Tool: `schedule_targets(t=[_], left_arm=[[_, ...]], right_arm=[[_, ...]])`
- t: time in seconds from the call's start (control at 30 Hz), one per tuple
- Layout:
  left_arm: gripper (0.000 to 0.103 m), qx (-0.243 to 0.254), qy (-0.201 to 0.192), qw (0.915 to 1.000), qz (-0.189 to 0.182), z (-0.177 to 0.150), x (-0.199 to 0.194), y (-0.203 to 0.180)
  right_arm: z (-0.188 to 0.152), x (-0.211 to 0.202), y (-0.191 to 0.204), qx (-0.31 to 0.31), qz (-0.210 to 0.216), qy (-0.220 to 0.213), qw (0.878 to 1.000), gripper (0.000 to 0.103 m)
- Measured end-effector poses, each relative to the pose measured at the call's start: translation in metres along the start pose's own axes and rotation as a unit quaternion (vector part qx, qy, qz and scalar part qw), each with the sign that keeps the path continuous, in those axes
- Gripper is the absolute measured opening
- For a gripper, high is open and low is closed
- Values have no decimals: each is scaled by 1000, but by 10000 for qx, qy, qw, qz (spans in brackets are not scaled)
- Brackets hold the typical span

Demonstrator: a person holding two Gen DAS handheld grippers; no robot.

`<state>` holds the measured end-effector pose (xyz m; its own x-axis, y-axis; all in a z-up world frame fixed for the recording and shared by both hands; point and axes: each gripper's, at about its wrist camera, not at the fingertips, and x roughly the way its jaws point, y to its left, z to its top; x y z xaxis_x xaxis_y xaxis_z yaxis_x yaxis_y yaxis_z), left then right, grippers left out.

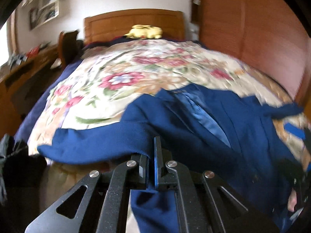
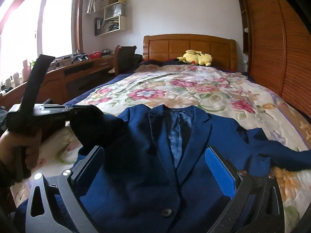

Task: Fold large clothes
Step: 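Fold the held sleeve across the jacket front and open the left tool, then grasp the folded sleeve and jacket side edge with the left tool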

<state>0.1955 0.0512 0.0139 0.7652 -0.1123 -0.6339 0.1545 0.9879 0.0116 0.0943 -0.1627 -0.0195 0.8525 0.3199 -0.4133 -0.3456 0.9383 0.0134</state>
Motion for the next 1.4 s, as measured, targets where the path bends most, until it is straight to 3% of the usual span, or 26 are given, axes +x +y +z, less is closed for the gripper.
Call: schedule_targets(t=[0.37,0.5,0.6,0.67,0.73,0.83,0.97,1.17,1.4], left_arm=[[3,353,132,9986,-363,-21,-6,-44],[4,172,163,9991,-356,-30,-7,-38],[20,-30,224,9988,-440,-37,-14,-28],[37,-191,143,9985,-500,-43,-26,-19],[39,-250,29,9983,-517,-49,-37,-13],[44,-287,-128,9990,-313,-58,-54,-1],[72,-433,-249,9988,15,-63,-62,23],[74,-761,-271,9953,525,-62,-49,62],[74,-940,224,9904,993,-61,2,88]], right_arm=[[8,-8,-9,66,-40,-72,9999,103],[6,-9,-16,135,-102,-83,9998,103],[6,-8,-18,157,-139,-73,9998,103],[6,-8,-18,154,-146,-61,9998,103],[6,-7,-17,152,-149,-53,9998,103],[7,-7,-18,156,-139,-47,9998,103],[6,-6,-17,117,-139,-24,9998,103],[6,-5,-18,62,-114,1,9999,103],[4,-2,-17,-51,-140,39,9999,103]])
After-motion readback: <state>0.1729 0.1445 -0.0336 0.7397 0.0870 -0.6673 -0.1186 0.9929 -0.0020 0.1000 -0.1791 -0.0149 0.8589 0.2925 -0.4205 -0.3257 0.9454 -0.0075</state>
